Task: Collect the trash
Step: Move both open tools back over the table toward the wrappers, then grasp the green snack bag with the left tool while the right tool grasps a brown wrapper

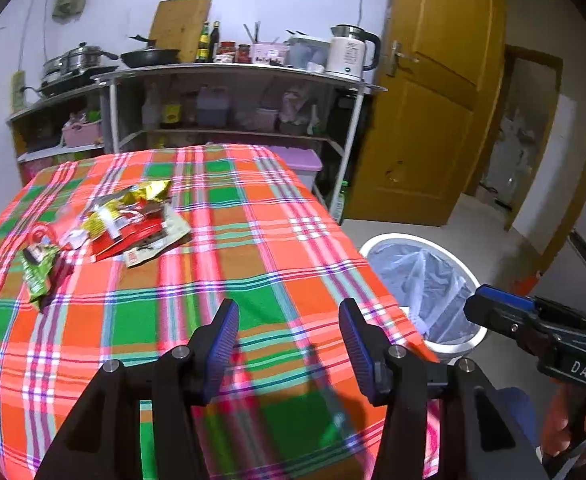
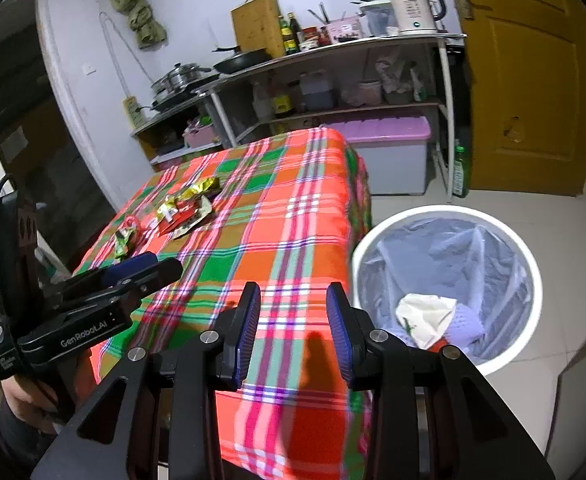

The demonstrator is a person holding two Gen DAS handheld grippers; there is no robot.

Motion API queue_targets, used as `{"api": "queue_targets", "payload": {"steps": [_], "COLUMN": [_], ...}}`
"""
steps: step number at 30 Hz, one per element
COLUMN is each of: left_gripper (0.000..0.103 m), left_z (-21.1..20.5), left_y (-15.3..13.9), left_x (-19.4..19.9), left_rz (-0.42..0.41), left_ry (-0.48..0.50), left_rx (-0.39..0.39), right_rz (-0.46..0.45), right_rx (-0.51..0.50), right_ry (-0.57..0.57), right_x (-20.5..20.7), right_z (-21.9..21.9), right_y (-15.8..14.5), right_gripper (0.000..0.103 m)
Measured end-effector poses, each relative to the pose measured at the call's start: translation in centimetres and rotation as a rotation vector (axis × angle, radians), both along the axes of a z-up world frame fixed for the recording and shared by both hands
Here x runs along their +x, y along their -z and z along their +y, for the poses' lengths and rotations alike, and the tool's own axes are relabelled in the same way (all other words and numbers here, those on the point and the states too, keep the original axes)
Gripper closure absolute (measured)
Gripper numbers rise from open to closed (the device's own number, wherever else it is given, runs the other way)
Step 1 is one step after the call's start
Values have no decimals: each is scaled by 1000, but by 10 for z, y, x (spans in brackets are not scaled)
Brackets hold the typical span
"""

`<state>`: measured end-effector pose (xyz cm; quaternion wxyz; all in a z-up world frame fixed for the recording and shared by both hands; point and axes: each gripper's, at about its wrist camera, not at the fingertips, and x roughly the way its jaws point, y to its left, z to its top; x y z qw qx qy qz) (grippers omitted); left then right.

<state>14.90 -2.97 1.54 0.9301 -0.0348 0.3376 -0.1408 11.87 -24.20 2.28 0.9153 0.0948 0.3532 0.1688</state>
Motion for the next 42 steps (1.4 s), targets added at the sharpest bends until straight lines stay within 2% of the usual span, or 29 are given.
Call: {"api": "queue_targets", "payload": {"steps": [3, 13, 20, 28, 36, 42], "left_gripper": [51, 51, 51, 46, 44, 41], "left_z": [14, 66, 115, 166, 204, 214], "left_y": [4, 7, 5, 3, 17, 33], "left_x": [0, 7, 20, 43, 73, 97], "left_rz": [3, 8, 6, 2, 45, 99], "left_ry": [-28, -146, -266, -377, -443, -447], "left_rx": [-3, -18, -34, -19, -23, -57], "right_rz": [7, 50, 47, 57, 84, 88], "right_rx": [1, 13, -2, -5, -16, -14], "right_ry": [-18, -73, -127, -181, -220, -237], "right_x": [3, 23, 46, 80, 116, 147], "right_z": [9, 40, 69, 101, 131, 151], "right_y": [3, 7, 5, 7, 13, 13], "right_gripper": [58, 58, 58, 58, 58, 58]}}
